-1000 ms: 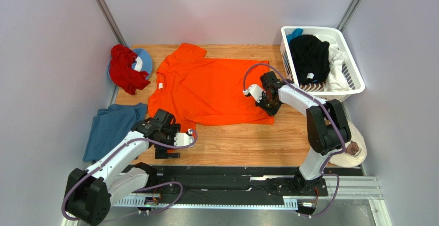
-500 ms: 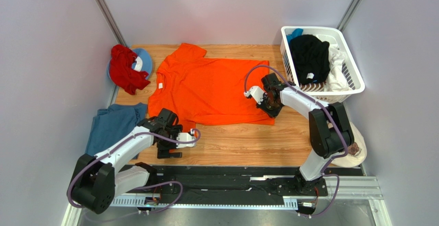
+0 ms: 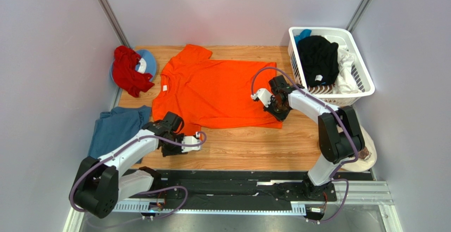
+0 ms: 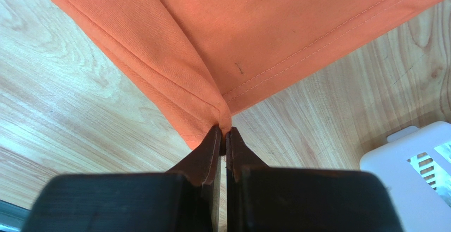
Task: Fold and stack the t-shirts
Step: Fold the tshirt
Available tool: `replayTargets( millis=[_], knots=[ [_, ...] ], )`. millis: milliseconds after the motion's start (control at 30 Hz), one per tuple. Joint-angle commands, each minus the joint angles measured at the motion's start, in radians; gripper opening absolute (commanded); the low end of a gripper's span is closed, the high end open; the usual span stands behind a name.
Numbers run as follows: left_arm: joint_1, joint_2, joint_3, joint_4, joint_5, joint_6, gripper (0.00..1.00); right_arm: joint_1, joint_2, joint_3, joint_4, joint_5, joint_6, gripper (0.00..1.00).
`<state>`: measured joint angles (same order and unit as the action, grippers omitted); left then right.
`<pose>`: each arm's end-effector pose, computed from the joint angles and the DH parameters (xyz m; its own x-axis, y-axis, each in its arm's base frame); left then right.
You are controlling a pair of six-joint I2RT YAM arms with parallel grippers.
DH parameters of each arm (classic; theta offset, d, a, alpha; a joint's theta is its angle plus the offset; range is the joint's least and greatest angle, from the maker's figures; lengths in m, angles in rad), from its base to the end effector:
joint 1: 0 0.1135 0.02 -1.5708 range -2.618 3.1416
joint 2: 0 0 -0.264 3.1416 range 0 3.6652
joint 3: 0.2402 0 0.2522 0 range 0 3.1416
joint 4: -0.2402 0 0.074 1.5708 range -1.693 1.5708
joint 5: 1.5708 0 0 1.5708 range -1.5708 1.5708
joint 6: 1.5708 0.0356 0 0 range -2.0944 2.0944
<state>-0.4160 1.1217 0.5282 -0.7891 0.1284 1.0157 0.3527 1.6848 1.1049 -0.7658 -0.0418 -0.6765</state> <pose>0.1468 -0.0698 0.1567 -0.1143 0.9720 -0.2055 0.9864 0.1356 0.0927 0.2925 0.1093 0.1849 -0.4918 -0.8476 -0.1995 -0.8486 0.5178 -0.1080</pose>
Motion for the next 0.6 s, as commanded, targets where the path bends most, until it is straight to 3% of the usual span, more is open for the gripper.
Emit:
replayTargets(
  millis=[0,67,567],
  knots=[
    [0.0,-0.019,-0.056,0.09,-0.004,0.0,0.16,0.003,-0.039,-0.008,0.016,0.016,0.015,0.0],
    [0.0,-0.037,-0.063,0.09,-0.01,-0.003,0.0,0.003,-0.042,-0.008,0.013,0.016,0.015,0.0],
    [0.0,-0.16,-0.014,0.036,-0.013,-0.039,0.0,0.003,-0.184,-0.027,-0.059,0.017,0.041,0.0]
  ],
)
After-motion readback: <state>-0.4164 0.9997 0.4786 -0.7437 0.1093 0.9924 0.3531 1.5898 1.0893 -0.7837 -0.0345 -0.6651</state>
